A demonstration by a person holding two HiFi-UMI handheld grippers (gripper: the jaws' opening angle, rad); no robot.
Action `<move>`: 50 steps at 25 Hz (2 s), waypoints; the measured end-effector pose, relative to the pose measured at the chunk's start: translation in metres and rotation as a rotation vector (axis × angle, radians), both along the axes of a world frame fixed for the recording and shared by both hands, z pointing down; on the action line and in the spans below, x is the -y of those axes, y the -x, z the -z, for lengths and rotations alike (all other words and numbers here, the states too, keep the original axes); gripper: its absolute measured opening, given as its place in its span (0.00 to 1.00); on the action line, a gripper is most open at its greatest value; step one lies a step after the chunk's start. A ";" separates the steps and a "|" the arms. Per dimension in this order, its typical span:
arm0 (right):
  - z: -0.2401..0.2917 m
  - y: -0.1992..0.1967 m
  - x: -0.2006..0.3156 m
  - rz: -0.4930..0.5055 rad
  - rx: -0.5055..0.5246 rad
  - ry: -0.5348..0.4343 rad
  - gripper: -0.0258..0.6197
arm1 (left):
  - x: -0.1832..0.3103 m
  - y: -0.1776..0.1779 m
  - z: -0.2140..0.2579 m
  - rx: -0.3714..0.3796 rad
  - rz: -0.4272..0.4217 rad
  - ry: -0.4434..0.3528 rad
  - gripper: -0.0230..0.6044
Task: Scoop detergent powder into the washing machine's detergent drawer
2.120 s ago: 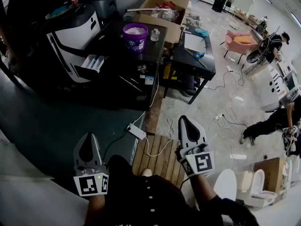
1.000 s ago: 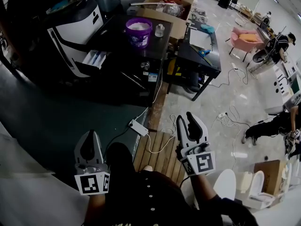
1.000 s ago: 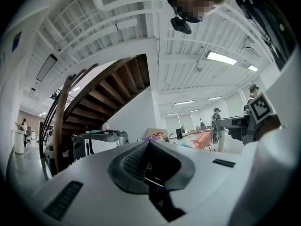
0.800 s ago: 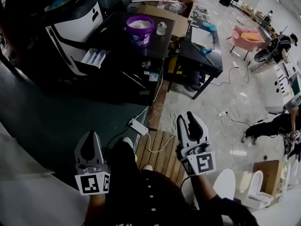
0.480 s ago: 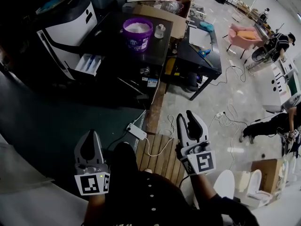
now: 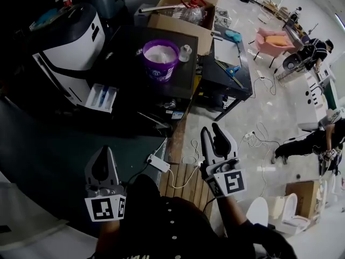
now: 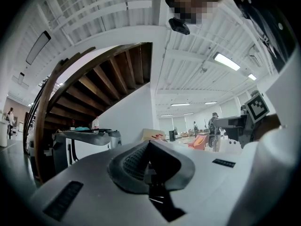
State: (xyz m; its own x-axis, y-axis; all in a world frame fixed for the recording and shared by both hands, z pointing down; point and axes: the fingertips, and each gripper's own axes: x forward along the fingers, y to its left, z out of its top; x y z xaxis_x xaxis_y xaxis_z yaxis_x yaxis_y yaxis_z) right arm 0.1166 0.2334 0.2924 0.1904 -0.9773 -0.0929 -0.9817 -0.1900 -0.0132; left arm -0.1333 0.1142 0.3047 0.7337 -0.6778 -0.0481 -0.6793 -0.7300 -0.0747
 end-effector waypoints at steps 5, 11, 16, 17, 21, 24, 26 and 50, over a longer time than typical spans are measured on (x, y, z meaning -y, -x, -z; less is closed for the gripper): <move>0.044 -0.005 0.037 -0.015 -0.034 0.002 0.22 | 0.044 -0.009 0.047 -0.006 -0.036 -0.011 0.06; 0.087 -0.009 0.060 -0.063 -0.036 -0.011 0.22 | 0.074 -0.019 0.076 -0.015 -0.071 -0.021 0.06; 0.081 -0.015 0.073 -0.076 -0.040 0.003 0.22 | 0.088 -0.034 0.064 -0.011 -0.102 0.008 0.06; 0.080 -0.018 0.075 -0.079 -0.038 0.005 0.22 | 0.089 -0.038 0.061 -0.008 -0.108 0.014 0.06; 0.076 -0.032 0.089 -0.079 -0.036 0.010 0.22 | 0.101 -0.051 0.057 0.000 -0.114 0.017 0.06; 0.068 -0.045 0.112 -0.045 -0.038 0.031 0.22 | 0.116 -0.064 0.059 0.000 -0.101 0.000 0.06; 0.060 -0.054 0.130 -0.011 -0.044 0.057 0.22 | 0.126 -0.073 0.060 0.000 -0.084 -0.008 0.06; -0.080 -0.068 0.298 0.133 0.084 0.486 0.22 | 0.181 -0.123 0.005 0.112 -0.007 0.122 0.06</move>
